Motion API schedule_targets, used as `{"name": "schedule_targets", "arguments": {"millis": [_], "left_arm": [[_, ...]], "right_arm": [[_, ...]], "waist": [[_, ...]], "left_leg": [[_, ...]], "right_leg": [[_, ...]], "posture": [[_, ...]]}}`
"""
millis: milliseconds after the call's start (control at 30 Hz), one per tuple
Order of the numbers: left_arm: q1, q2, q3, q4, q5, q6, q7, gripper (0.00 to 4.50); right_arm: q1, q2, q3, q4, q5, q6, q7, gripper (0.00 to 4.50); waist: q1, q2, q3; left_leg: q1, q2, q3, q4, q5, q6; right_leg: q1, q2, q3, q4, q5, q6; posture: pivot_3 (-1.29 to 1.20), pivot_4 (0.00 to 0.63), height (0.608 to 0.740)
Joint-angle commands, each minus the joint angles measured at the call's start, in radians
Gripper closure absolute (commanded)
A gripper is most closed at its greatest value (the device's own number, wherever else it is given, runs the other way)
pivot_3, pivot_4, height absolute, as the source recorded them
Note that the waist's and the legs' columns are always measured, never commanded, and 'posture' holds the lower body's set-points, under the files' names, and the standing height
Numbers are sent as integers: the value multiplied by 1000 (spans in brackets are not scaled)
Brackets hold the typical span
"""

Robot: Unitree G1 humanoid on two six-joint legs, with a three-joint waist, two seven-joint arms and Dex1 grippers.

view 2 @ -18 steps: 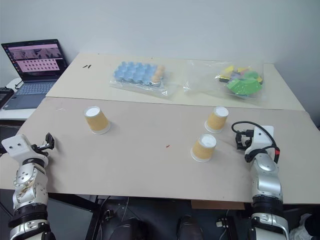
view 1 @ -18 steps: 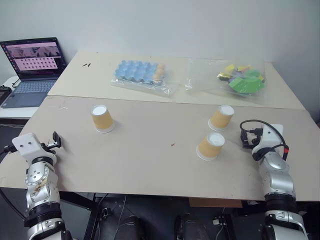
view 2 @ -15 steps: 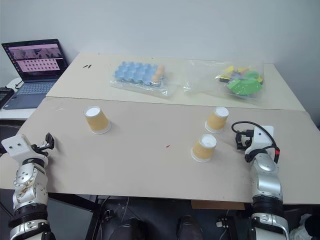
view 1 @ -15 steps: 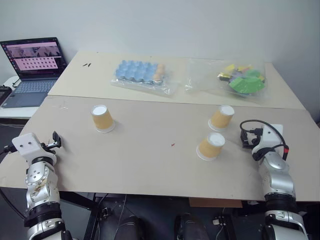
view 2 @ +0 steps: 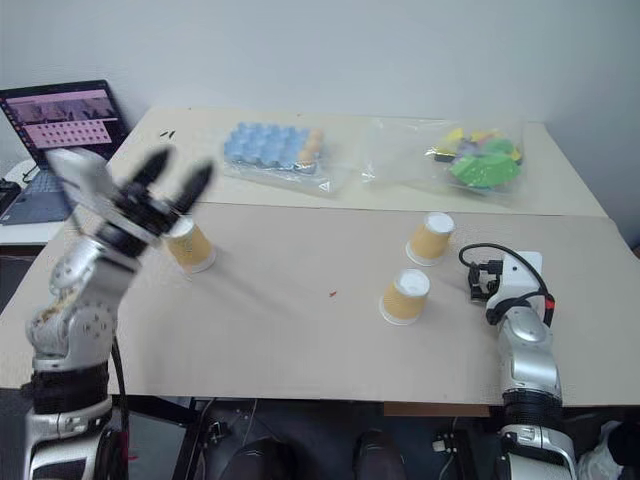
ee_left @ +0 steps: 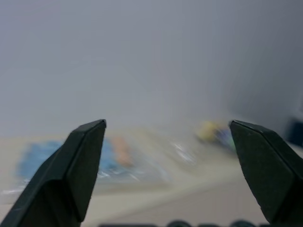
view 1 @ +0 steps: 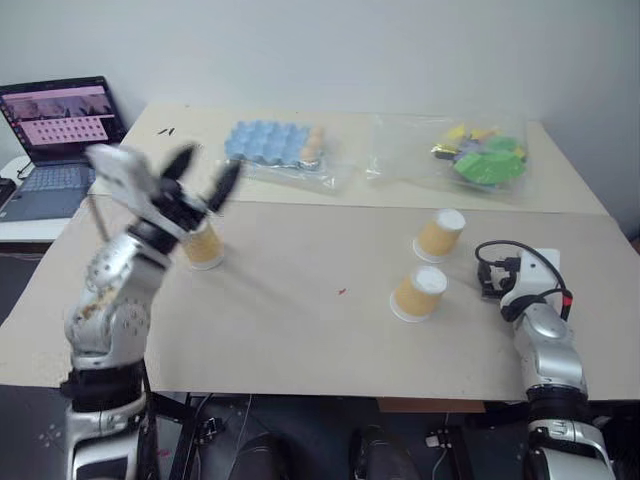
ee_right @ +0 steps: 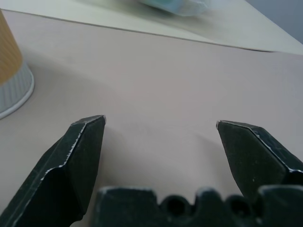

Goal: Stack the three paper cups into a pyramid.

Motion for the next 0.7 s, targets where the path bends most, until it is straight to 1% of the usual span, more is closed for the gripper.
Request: {"name": "schedule_targets", "arguments": {"millis": [33,100,133,200,300,367,433,633,700], "left_arm": [[159,143,-75,-22,85,-17,-241,79],[194,188,-79,-5,113,-47,-301,79],[193,193,-72,5,115,-53,-316,79],[177,189,-66,28,124,-61,-328,79],[157,167,-76,38,141,-62,-328,79],[153,146,-88,32,151,-58,-323,79],[155,134,-89,28,158,-53,-325,79],[164,124,-78,13,177,-42,-317,79],[162,124,-68,14,180,-38,-312,79]], "right_arm": [[17,-137,-31,-47,43,10,170,96],[63,-269,-29,-55,84,43,380,96],[89,-326,-24,-58,101,55,470,96],[169,-435,-3,-115,146,77,674,96],[268,-542,30,-257,218,144,891,96],[260,-566,73,-340,229,182,940,96],[242,-564,93,-373,226,201,947,96],[57,-458,213,-429,207,273,900,96],[25,-434,230,-445,212,296,901,96]], "waist": [[-2,7,3],[9,11,7],[21,13,8],[34,14,8],[37,13,7],[28,14,7],[18,13,8],[23,13,8],[31,13,8]], "left_leg": [[1,0,1,-1,0,0],[0,0,2,0,0,-1],[0,0,2,0,0,-1],[1,1,2,1,0,-1],[2,2,0,1,0,0],[2,2,0,1,0,1],[3,2,2,1,-1,1],[3,2,2,2,-1,1],[2,2,2,2,-1,1]], "right_leg": [[0,0,2,0,-1,0],[-2,1,2,0,-1,0],[-1,1,2,0,-1,0],[0,1,3,-1,-1,-1],[2,1,3,-1,-1,-1],[2,1,3,-1,-1,-1],[2,1,6,-1,-1,-1],[1,2,6,0,0,-2],[0,2,6,0,0,-2]], "posture": [[0,150,733],[0,150,733],[0,150,733],[0,150,733],[0,150,733],[0,150,733],[0,150,733],[0,150,733],[0,150,733]]}}
